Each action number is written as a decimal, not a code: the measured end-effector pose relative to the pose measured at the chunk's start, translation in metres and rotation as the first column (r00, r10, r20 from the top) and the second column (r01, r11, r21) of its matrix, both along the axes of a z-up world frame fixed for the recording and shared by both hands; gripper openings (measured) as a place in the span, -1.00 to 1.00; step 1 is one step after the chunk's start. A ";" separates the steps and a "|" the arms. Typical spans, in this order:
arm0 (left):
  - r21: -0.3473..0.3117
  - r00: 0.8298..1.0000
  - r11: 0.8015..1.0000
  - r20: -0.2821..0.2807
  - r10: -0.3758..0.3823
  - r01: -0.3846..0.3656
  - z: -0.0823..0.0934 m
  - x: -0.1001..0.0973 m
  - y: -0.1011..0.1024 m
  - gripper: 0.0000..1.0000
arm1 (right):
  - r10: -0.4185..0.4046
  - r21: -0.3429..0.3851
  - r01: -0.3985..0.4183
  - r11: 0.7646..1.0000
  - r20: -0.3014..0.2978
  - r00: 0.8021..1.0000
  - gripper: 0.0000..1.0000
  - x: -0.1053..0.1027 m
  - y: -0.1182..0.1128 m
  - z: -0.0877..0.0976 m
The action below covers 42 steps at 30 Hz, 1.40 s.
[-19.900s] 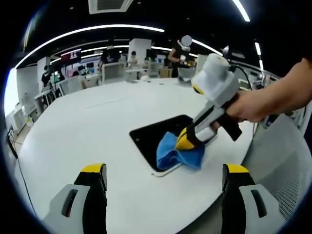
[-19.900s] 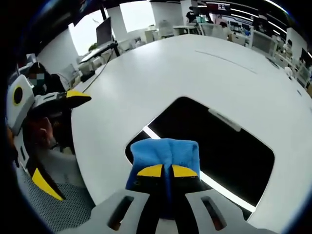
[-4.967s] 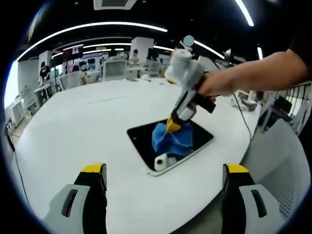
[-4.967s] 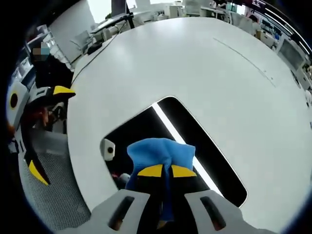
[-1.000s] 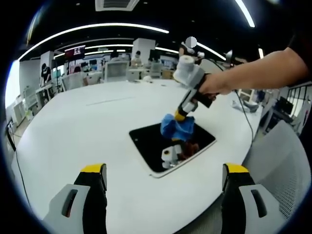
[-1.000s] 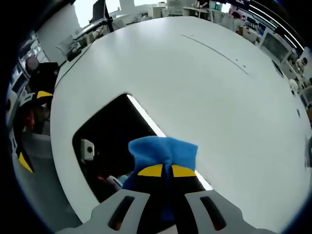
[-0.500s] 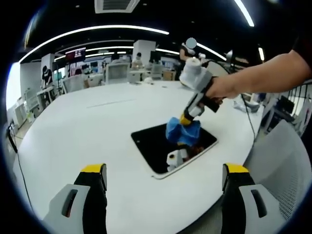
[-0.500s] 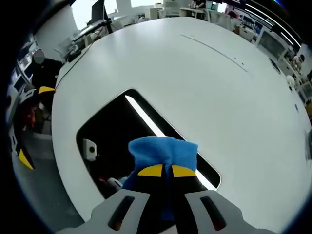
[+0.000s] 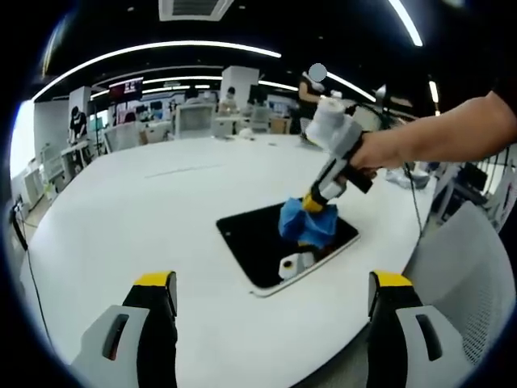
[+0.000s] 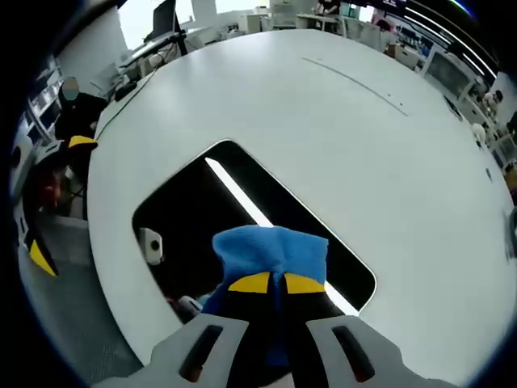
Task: Wipe the mirror surface with the cleaning cloth until all visible marks leave the cleaned area.
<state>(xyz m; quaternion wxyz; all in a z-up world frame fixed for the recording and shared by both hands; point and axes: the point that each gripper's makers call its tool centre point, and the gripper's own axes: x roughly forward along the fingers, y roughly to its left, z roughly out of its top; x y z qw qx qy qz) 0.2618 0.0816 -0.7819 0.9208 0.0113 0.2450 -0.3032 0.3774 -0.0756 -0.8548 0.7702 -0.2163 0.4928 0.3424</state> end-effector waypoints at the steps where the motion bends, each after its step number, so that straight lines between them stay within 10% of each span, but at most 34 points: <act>1: -0.001 1.000 1.000 0.002 0.002 -0.002 0.000 0.000 0.000 0.98 | -0.002 0.002 0.002 1.000 0.001 1.000 -1.00 -0.002 0.000 0.000; 28: -0.016 1.000 1.000 -0.021 -0.005 0.005 -0.002 -0.002 -0.003 0.99 | -0.021 0.044 0.021 0.999 -0.004 1.000 -1.00 -0.036 -0.002 0.000; 42: 0.108 0.991 0.987 0.039 -0.125 0.121 0.002 -0.004 -0.016 0.99 | -0.032 0.063 0.032 0.998 0.008 0.999 -1.00 -0.051 -0.002 0.000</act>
